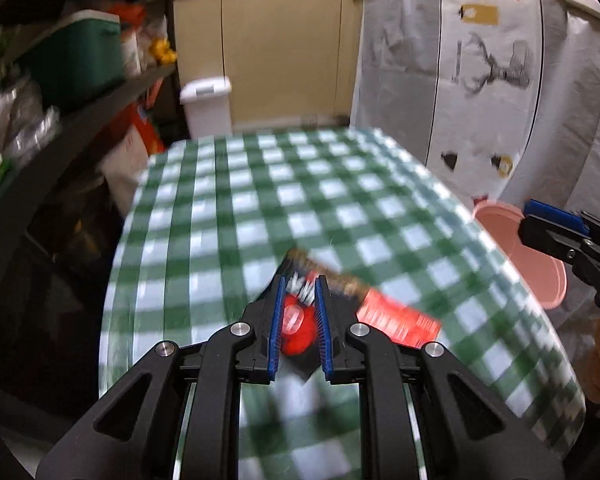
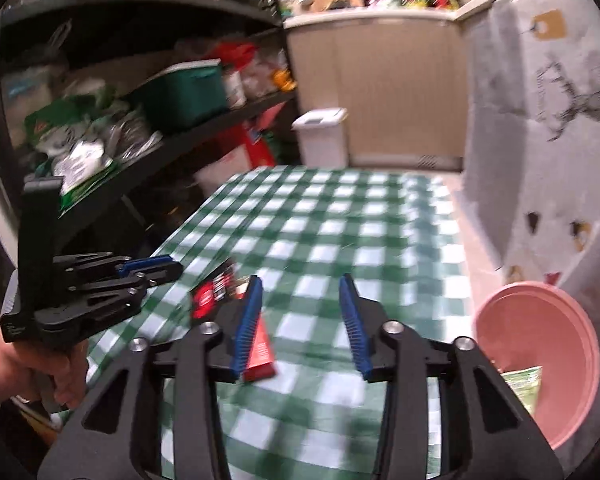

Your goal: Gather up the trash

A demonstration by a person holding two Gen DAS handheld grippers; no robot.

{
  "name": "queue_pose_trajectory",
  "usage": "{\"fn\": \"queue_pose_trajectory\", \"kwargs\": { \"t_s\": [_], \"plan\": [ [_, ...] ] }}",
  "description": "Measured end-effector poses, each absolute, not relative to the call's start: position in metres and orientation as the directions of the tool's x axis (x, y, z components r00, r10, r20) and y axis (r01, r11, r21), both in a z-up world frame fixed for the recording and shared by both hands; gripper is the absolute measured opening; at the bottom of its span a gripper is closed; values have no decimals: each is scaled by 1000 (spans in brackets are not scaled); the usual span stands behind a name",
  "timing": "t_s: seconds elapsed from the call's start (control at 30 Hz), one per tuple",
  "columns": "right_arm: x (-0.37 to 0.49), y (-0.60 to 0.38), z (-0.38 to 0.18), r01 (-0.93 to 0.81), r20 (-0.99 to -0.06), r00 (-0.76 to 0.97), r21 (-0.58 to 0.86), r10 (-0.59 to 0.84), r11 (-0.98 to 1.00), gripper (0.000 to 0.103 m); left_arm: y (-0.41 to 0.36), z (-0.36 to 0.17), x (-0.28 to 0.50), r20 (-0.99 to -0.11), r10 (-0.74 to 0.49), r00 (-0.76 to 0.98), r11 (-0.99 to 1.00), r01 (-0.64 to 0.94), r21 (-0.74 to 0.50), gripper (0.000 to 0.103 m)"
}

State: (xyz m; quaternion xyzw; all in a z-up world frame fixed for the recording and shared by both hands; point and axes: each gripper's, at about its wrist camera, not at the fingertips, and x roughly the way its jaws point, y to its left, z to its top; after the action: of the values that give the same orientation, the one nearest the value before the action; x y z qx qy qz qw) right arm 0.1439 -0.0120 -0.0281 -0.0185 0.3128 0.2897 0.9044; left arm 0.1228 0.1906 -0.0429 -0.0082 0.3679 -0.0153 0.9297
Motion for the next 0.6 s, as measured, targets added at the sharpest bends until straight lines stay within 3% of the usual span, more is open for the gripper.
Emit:
{"fn": "queue_pose_trajectory", "kwargs": {
  "t_s": [0.17, 0.2, 0.27, 0.3, 0.6],
  "plan": [
    [151, 15, -51, -572, -631, 577, 141, 518, 808, 44, 197, -61, 111, -713, -71, 698, 997, 70, -31, 18],
    [153, 21, -57, -581, -648, 558, 142, 519, 802, 45, 196, -64, 110, -716, -72, 695, 997, 75, -27, 20],
    [156, 27, -65, -590, -669, 529, 152, 522, 793, 47, 194, -68, 110, -719, -82, 690, 996, 87, -30, 35],
    [157, 31, -69, -592, -681, 518, 151, 517, 792, 48, 193, -70, 110, -720, -85, 689, 995, 92, -30, 37],
    [164, 46, -97, -618, -747, 449, 137, 491, 774, 49, 175, -96, 123, -770, -58, 635, 992, 125, 29, 44]
  ]
}}
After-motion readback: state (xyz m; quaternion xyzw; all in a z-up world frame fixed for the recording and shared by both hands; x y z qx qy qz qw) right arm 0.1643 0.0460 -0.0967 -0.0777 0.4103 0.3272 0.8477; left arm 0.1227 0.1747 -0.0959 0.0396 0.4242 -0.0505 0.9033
